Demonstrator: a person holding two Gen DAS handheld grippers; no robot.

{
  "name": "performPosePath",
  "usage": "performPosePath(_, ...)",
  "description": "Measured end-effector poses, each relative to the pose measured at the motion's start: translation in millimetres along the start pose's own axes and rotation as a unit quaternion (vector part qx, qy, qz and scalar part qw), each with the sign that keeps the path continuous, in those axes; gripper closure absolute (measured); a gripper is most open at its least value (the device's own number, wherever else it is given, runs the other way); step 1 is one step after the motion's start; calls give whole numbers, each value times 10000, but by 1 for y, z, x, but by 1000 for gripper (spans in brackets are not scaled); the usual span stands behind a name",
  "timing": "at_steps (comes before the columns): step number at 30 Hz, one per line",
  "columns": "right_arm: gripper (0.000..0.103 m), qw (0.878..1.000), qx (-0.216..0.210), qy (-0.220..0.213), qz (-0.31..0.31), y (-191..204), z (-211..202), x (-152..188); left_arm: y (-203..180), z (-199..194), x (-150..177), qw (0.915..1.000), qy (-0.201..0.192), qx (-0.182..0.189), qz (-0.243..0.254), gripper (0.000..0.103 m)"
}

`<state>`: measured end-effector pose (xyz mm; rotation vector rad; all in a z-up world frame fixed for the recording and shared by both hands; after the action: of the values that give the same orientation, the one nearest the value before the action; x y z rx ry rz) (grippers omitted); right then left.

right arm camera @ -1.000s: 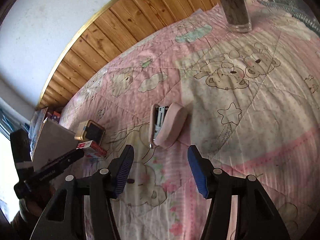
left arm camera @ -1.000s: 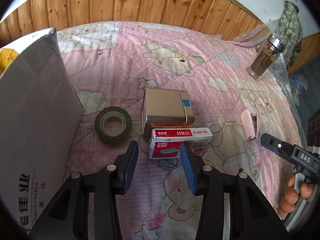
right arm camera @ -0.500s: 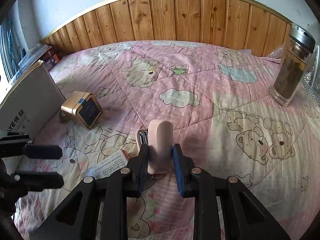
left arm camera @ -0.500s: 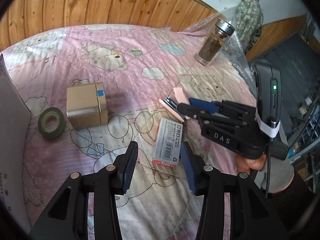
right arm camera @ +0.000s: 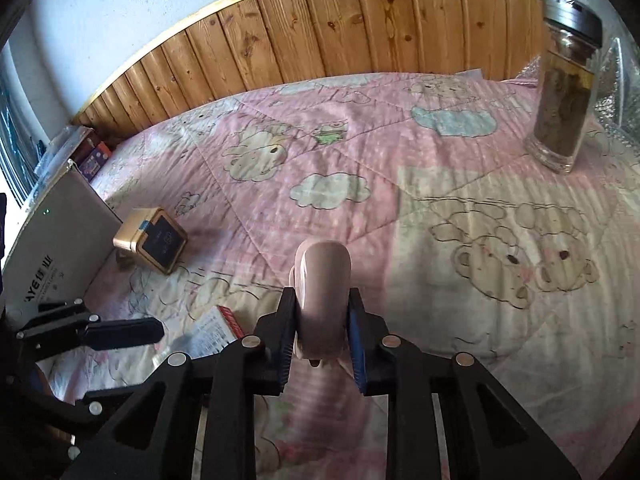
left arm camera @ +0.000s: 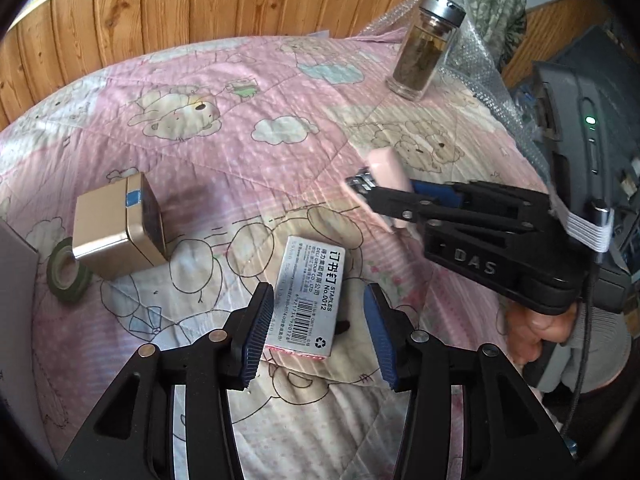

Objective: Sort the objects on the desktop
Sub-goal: 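Grasp the pink stapler with the right tool while the left tool grasps the red-white staple box, then lift the stapler and staple box and carry both toward the cardboard box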

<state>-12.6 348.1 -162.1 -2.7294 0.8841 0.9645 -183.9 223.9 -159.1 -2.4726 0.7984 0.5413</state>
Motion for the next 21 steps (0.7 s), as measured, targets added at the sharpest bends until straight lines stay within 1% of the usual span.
performPosePath(1,78,9998,161,31,-69,-5,-4,5,3,6,2,9999,70,-128,-35,53)
performPosePath(2,78,9996,256,80,-99,-10,-7,11,8,9,2,9993,67,-348,-73,51)
performPosePath(3,78,9994,280,153,-99,-14,-8,18,14,16,4,9988,184,-421,-166,51)
performPosePath(5,77,9995,222,215,-75,-17,-9,31,18,17,2,9990,63,-355,-255,52)
performPosePath(8,77,9995,265,136,-126,-15,-7,37,21,16,0,9989,91,-325,-338,56)
performPosePath(9,77,9995,267,131,-114,-15,-6,37,23,15,0,9986,100,-258,-449,59)
performPosePath(11,77,9996,234,146,-22,-17,-6,35,30,11,-1,9965,71,-61,-836,58)
performPosePath(12,76,9996,223,153,4,-17,-7,35,33,9,0,9943,34,35,-1065,55)
performPosePath(14,73,9997,166,161,76,-17,-9,36,41,6,-1,9882,-21,230,-1512,56)
performPosePath(15,69,9998,122,155,100,-15,-9,36,43,5,-1,9849,-50,316,-1702,56)
performPosePath(17,68,9998,104,114,78,-13,-8,34,44,7,-4,9817,-130,419,-1853,56)
performPosePath(18,68,9999,91,90,114,-13,-8,33,44,10,-4,9823,-75,299,-1850,62)
performPosePath(19,73,9998,38,96,198,-15,-6,33,44,12,-4,9830,-28,116,-1834,73)
performPosePath(20,77,9996,6,76,281,-17,-5,32,43,13,-5,9836,-16,55,-1802,74)
performPosePath(21,77,9992,-79,73,385,-19,-5,32,40,14,-6,9846,25,-12,-1750,90)
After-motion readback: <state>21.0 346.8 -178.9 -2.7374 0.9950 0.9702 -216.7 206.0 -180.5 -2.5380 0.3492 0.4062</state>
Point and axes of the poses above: each gripper's, at about its wrist camera, not at the fingertips, and z roughly the way its jaws point, y to its left, x to its underside, the point moved 7 cm from there along z, roughly the way its jaws point, and after that the axes turned 8 degrees about x, right-handed, at the moved point
